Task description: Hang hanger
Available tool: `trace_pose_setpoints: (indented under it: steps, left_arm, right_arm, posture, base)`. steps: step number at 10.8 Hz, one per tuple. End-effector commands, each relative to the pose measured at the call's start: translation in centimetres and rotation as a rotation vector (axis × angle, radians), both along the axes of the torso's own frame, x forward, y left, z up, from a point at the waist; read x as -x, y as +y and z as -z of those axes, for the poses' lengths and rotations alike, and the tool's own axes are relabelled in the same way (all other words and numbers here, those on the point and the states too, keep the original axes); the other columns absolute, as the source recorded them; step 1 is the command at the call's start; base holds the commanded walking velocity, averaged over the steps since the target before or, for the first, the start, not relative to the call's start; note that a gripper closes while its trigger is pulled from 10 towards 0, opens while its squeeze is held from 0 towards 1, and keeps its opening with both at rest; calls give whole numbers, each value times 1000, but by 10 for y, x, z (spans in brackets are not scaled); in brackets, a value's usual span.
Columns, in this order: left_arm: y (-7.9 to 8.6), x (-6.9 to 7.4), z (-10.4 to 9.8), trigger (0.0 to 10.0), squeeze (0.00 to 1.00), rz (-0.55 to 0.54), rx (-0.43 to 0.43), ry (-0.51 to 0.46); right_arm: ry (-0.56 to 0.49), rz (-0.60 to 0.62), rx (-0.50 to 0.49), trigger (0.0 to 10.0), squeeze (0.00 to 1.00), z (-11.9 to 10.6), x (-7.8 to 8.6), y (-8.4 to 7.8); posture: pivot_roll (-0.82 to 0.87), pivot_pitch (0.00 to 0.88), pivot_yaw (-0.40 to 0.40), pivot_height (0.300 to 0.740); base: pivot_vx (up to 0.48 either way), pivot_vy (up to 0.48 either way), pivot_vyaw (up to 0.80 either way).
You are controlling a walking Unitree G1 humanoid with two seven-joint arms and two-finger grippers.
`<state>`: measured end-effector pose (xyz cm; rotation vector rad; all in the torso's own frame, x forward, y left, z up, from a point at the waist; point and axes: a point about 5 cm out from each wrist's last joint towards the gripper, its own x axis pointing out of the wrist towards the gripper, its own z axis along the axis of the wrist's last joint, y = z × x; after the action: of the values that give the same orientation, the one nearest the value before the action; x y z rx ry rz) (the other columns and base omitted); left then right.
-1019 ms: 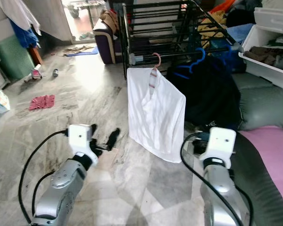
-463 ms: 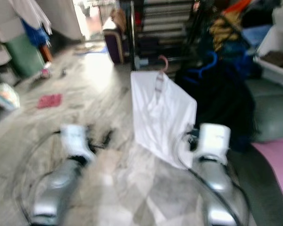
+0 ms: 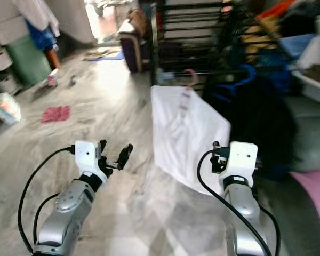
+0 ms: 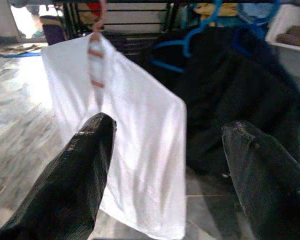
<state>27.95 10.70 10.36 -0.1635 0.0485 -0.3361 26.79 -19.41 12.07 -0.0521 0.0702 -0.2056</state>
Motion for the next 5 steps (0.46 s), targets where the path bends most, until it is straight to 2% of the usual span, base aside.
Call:
trace_pose_setpoints:
  steps: [1,5]
  left_arm:
    - [4,0,2,10000,0,-2,-23,7]
    - [2,0,3,10000,0,3,-20,10]
  right_arm:
    - [-16,-24,-12,10000,0,-4,-3,4]
    - [-18,-34,-9,10000,0,-4,-4,5]
  posture:
    - [-23,0,55,740]
    - [-24,0,49,740]
  base:
    - [315,364,0]
    - [326,352,0]
